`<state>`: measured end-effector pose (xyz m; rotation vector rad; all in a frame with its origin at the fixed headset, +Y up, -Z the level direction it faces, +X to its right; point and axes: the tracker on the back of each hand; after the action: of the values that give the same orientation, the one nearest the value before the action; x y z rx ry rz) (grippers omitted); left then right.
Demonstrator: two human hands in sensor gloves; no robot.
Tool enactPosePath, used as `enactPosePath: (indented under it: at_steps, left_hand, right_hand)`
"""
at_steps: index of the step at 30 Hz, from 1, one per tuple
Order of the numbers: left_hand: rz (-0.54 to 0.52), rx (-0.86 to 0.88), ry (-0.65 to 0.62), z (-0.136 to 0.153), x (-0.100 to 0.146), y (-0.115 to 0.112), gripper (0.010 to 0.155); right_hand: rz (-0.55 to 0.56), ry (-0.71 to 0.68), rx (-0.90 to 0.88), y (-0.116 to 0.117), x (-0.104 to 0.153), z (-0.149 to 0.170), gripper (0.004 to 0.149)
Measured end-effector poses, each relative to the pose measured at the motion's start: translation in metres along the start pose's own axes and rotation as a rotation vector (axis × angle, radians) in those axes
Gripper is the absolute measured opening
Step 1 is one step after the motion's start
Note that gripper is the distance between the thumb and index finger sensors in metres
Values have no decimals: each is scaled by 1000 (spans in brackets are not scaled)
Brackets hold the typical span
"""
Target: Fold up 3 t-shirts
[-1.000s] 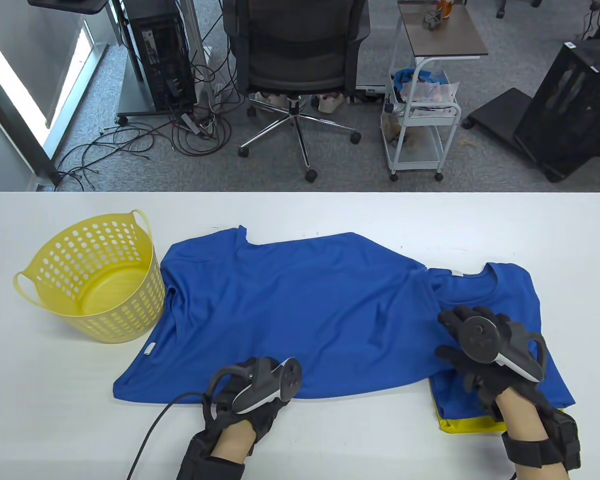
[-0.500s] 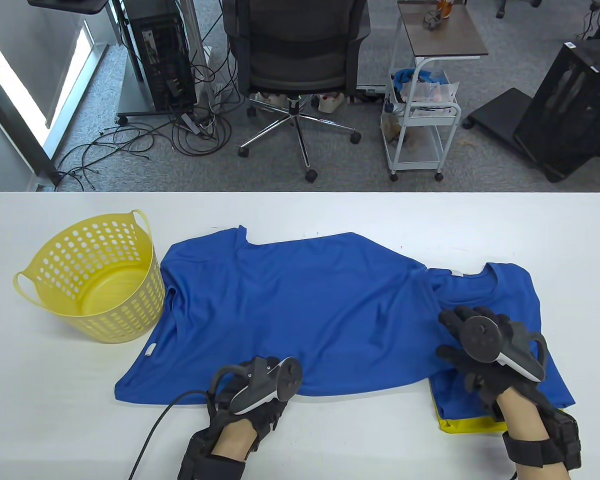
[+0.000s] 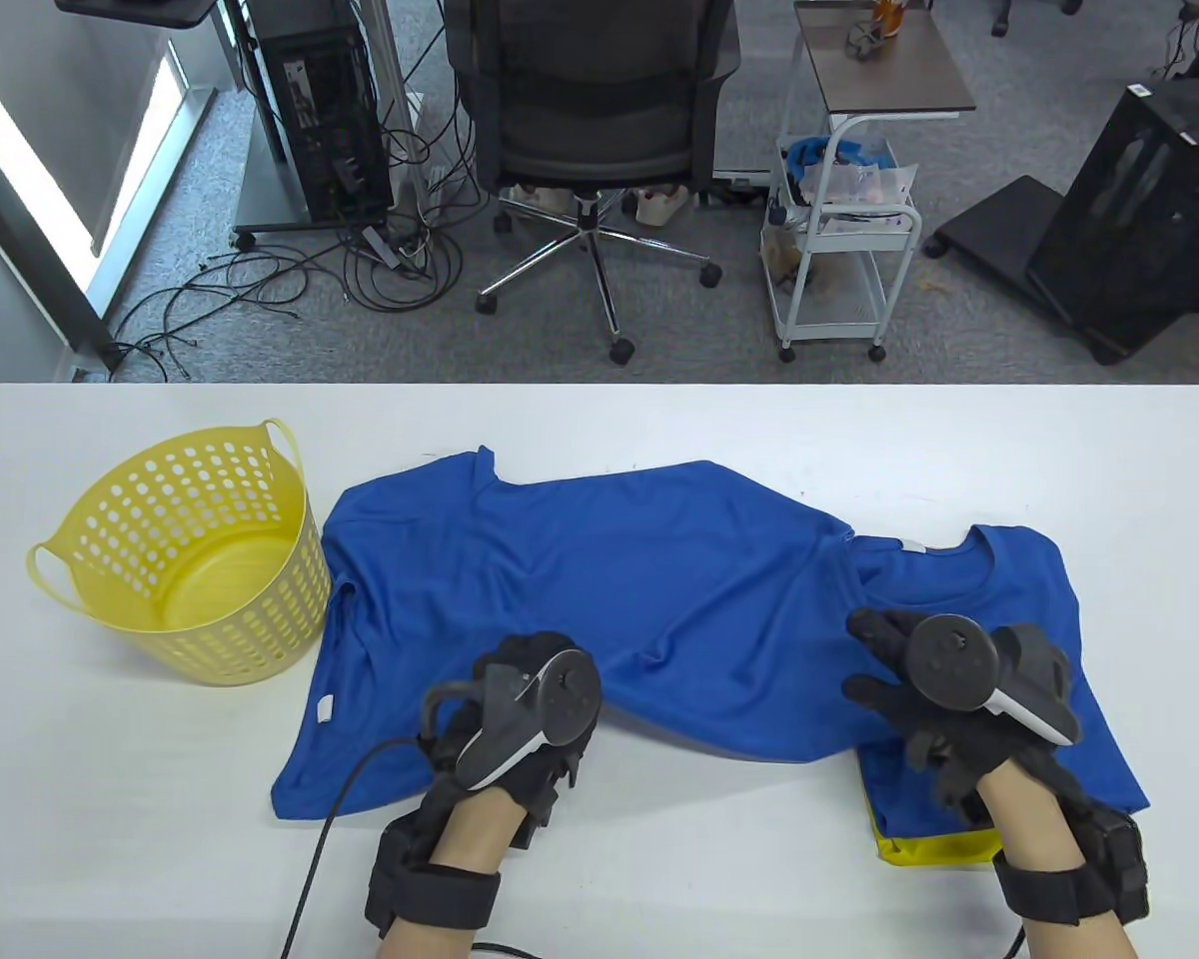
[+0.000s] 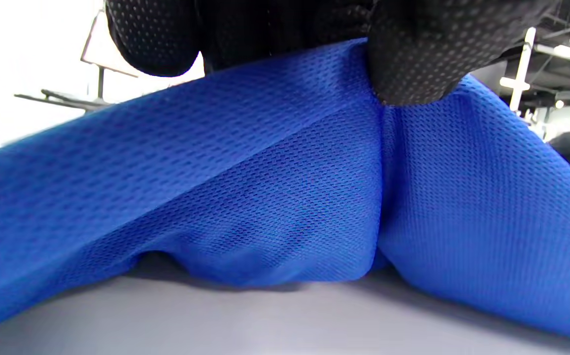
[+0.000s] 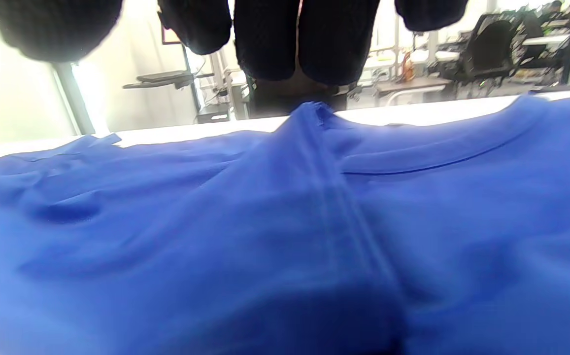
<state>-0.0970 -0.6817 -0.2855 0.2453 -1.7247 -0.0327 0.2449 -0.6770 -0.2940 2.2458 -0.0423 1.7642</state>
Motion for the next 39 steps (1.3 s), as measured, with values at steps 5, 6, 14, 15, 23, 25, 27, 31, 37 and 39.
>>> enactPosePath:
  at_steps: [5,6,14,15,23,25,27,31,37,39]
  left_hand:
    - [-28,68,18,-13,-24,16,41]
    - [-40,74,21,-17,-29,20,40]
    - [-88,226,77,-33,-59,53,39]
    - [-94,232,85,-33,-62,58,39]
    - [-119,317,128,-40,-72,83,39]
    - [-132,300,126,-41,-72,86,39]
    - [-133,295,129,-40,-72,87,40]
    - [-151,300,148,-35,-71,89,40]
    - [-153,304,161,-36,-70,89,40]
    - [-156,303,162,-35,-69,89,40]
  right_hand:
    - [-58,-43,-44,11,-17,-27,65]
    - [-73,-51,-43,15,-21,-33,65]
    - [-163,-57,-93,34,-43,-53,71]
    - [-162,-64,-94,36,-44,-55,71]
    - [-136,-124,-272,43,-53,-70,62]
    - [-150,-139,-293,45,-54,-76,60]
    - [-156,-155,-317,47,-55,-82,60]
    - [-163,-181,-406,53,-54,-88,74]
    - [-137,-169,-389,64,-50,-117,92]
    - [-85,-137,-294,66,-49,-129,93]
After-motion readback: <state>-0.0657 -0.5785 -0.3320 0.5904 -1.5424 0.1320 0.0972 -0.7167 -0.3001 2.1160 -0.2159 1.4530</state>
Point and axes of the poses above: the tracker on the back of each hand, its own z axis roughly to the little-finger side, its own x axis roughly from the fingertips to the wrist, y = z × x, and after that the axes turned 6 degrees about -z, right-handed
